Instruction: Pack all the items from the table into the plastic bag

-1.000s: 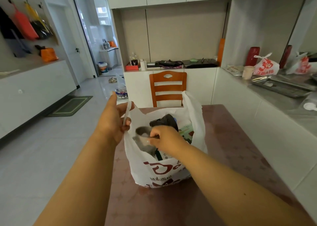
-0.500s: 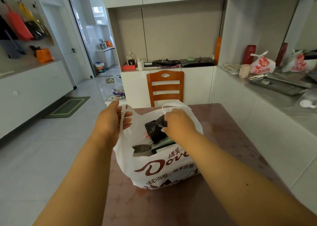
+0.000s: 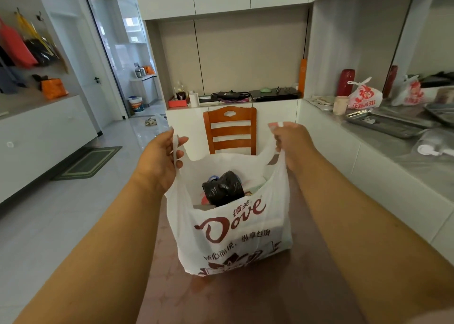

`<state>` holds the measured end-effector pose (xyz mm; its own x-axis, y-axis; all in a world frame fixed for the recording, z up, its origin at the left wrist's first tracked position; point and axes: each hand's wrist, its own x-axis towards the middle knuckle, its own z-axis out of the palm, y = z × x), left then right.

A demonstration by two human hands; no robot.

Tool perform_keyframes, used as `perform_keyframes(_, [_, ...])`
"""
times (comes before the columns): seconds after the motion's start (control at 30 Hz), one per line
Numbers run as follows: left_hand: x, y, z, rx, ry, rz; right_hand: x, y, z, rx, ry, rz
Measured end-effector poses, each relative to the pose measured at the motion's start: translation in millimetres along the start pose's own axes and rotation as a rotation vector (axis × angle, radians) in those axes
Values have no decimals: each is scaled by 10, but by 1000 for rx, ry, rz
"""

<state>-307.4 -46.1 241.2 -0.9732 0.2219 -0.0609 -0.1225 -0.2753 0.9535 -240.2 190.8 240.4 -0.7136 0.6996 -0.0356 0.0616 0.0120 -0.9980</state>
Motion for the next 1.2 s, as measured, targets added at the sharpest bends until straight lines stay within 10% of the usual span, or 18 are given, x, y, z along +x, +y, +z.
perform_keyframes(1.2, [-145,-151,116,757,262,173,-183,218,-202,-430,32,-148])
